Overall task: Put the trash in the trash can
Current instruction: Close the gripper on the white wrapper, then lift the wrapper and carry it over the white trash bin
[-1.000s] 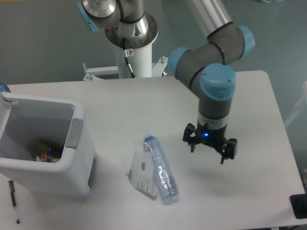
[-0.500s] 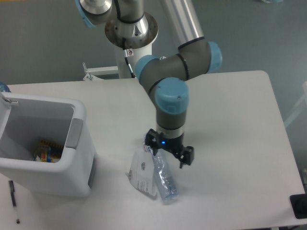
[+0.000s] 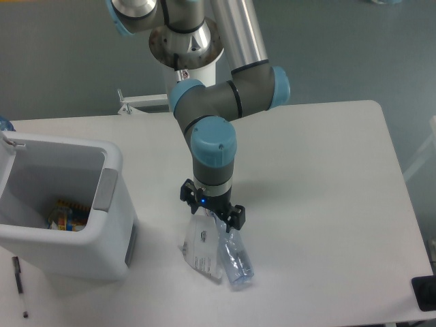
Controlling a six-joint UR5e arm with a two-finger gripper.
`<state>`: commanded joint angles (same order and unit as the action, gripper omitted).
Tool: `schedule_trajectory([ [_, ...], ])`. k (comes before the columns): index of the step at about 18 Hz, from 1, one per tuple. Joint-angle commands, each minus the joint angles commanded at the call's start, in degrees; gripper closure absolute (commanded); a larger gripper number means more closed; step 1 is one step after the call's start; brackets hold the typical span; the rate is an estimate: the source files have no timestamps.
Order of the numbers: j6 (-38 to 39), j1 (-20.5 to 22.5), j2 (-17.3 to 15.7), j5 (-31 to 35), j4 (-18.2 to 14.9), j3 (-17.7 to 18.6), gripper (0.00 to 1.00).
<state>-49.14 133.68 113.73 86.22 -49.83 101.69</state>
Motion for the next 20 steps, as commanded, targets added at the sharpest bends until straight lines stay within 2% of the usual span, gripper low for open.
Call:
schedule_trajectory([
  [1,0.53,0.00,0.00,-0.09,0.00,0.00,0.61],
  [2,1.14,0.00,0.00,-0.18,0.00,-0.35,0.71],
  [5,3.51,-0.17,0.17,-0.18,-0.18,-1.49,0.86],
  [7,4.75,-0.26,0.18,-0.09,-0.35,-1.93,1.00],
  [13,5.02,0.09,-0.44,-0.18,-0.79,-2.81,1.00],
  [16,5.01,0.96,-0.79,-2.72,-1.31,-3.34,1.00],
  [20,5.01,3.25,-1.67,-7.37,-6.84,-6.49,1.00],
])
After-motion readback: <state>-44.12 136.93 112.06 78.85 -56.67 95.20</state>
